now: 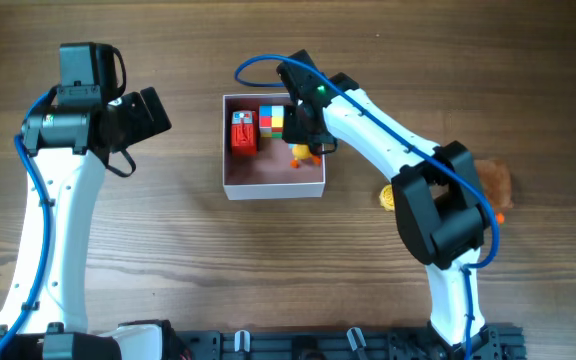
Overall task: Pack container
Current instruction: 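Carry the duck into the box and release it with right gripper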
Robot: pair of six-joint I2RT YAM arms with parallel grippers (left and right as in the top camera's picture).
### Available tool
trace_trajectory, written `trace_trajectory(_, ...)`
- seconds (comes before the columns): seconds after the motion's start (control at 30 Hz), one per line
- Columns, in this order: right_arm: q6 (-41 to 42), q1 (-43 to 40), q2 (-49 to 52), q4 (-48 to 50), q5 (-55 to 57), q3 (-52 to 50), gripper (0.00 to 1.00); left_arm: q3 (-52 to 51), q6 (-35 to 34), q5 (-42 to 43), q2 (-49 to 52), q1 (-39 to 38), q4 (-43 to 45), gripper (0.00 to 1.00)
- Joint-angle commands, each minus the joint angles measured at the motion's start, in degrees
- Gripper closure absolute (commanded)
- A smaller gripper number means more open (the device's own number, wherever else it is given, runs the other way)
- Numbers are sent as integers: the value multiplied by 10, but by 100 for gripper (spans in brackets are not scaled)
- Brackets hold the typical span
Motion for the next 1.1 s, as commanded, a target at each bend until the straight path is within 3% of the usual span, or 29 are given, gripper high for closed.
trace_trajectory(0.0,-18,-2,7,2,2,1,85,-2,-7,-1,5,3,-1,0)
trace_trajectory(0.03,-20,-2,7,2,2,1,83,-2,-7,-1,5,3,-1,0)
trace_trajectory(0.17,-31,-2,7,2,1,1,59,-2,-7,-1,5,3,-1,0)
trace_trajectory(0.7,-31,-2,-2,-6,0,1,56,-2,-7,-1,5,3,0,0)
trace_trajectory(1.07,-97,-2,-145,-47,9,2,43,-2,-7,-1,5,3,-1,0)
